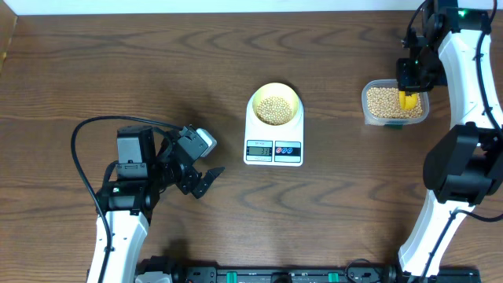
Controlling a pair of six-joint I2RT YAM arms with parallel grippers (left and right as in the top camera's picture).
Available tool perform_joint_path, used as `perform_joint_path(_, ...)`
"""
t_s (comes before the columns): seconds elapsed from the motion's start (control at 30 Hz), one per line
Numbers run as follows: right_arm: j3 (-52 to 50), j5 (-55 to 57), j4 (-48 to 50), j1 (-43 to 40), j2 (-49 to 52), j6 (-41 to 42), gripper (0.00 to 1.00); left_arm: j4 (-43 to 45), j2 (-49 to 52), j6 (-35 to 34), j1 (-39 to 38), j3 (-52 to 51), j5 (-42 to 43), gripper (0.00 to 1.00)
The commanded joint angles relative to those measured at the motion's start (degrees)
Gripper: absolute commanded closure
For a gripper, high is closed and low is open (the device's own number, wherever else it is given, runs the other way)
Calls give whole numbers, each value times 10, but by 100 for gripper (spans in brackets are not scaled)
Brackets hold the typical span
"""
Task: Scoop item into bowl and weigh 50g on scale
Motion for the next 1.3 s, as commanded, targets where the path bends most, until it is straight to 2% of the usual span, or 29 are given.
perform_joint_path(0.0,0,9,9,-1,-22,-13,99,0,0,6,-1,2,-3,3)
perform_joint_path(0.87,-1,-82,8,13,39,-44,99,0,0,6,-1,2,-3,2)
perform_joint_path(1.27,-1,-217,-7,-1,56,-61,99,0,0,6,-1,2,-3,2)
